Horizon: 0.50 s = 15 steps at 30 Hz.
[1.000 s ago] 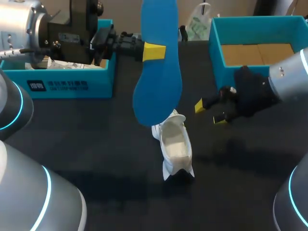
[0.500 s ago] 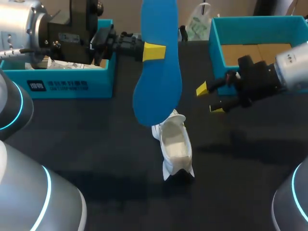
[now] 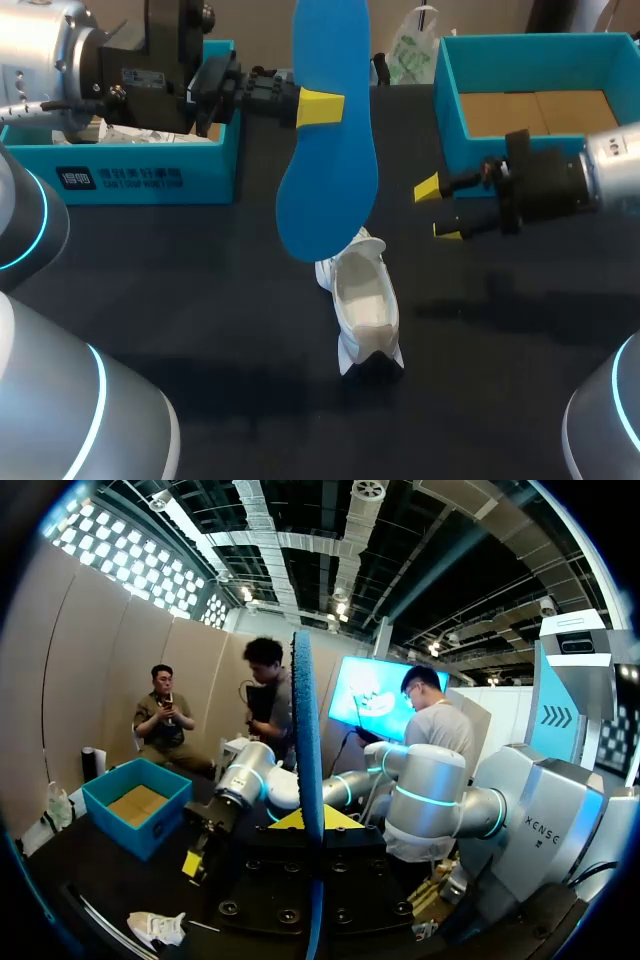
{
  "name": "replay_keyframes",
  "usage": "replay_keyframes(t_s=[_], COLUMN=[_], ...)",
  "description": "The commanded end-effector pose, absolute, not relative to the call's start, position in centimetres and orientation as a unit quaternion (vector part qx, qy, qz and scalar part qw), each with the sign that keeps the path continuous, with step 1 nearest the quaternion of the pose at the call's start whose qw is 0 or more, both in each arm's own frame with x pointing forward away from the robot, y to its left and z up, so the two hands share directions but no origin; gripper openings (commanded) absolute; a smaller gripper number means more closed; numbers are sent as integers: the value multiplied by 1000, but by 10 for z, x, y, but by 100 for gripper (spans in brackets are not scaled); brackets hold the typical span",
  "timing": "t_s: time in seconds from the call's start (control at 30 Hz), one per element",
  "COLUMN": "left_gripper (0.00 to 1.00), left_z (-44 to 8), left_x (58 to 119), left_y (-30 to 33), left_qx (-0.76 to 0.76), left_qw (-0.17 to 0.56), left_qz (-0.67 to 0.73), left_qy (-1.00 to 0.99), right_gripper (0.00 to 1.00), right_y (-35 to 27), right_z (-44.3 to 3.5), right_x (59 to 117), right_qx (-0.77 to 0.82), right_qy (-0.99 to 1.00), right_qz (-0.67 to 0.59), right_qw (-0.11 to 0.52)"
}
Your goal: Take the shoe out of the shoebox, open the shoe tongue, remove and reinsert the insole, then place the shoe into the shoebox
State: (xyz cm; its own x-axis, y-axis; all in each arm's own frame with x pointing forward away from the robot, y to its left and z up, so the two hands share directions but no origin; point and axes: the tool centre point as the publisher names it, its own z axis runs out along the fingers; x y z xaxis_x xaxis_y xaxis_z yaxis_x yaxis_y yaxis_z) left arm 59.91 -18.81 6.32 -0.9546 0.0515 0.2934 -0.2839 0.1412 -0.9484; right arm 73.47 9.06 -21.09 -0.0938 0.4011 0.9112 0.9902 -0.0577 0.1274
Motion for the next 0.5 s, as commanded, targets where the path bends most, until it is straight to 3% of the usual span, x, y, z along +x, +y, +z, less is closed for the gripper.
replay_keyframes(t_s=[0.03,0.5], left_gripper=[0,0], left_z=[63,63], left_x=[600,600], left_y=[-191,-191], left_qx=[77,77], left_qw=[129,129], left_qz=[651,651], left_qy=[-744,-744], right_gripper=[100,100], right_y=[88,89], right_z=[-199,-190], right_x=[733,733], right_qx=[-579,-545], right_qy=[-593,-563], right_qz=[-443,-483], right_qw=[342,391])
